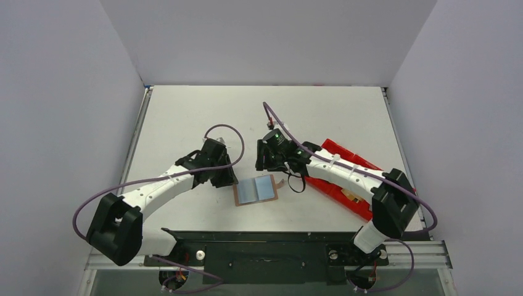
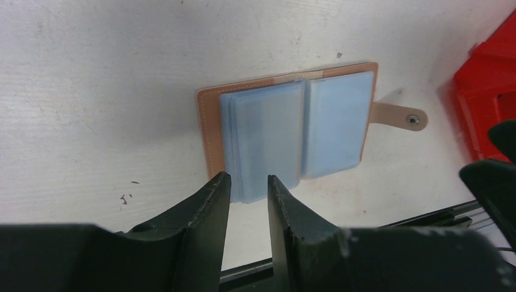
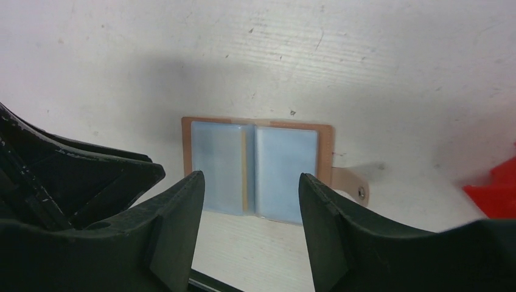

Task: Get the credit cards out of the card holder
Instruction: Remove the credit card from the card holder.

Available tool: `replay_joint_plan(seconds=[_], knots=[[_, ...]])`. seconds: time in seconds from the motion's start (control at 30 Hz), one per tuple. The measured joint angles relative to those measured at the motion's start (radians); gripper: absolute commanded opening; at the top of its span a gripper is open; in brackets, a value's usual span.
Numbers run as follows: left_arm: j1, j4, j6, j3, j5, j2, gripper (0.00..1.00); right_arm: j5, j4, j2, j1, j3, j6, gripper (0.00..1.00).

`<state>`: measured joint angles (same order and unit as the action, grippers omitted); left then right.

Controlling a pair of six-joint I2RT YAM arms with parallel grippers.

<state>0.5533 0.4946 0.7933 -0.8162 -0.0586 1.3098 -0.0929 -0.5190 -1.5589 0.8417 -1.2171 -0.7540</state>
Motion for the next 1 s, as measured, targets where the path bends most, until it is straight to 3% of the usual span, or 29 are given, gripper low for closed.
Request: replay_joint_plan(seconds=[0.2,0.53,0.73,1.0], knots=[[0.000,-0.051,0.030,0.045,-0.004,0.068,0.17,0.111,0.109,-0.094,0.004,0.065,-0.008,0.45],[0.000,-0.140,0.058,0.091,-0.014,0.149,0.09,0.206,0.238,-0.178,0.032,0.149,-0.029,0.47],[-0.001,-0.164,0.078,0.119,-0.013,0.154,0.07,0.175,0.250,-0.222,0.106,0.148,-0.020,0.53],[-0.011,-0.200,0.103,0.148,-0.019,0.141,0.03,0.000,0.164,-0.295,0.198,0.051,0.000,0.54]])
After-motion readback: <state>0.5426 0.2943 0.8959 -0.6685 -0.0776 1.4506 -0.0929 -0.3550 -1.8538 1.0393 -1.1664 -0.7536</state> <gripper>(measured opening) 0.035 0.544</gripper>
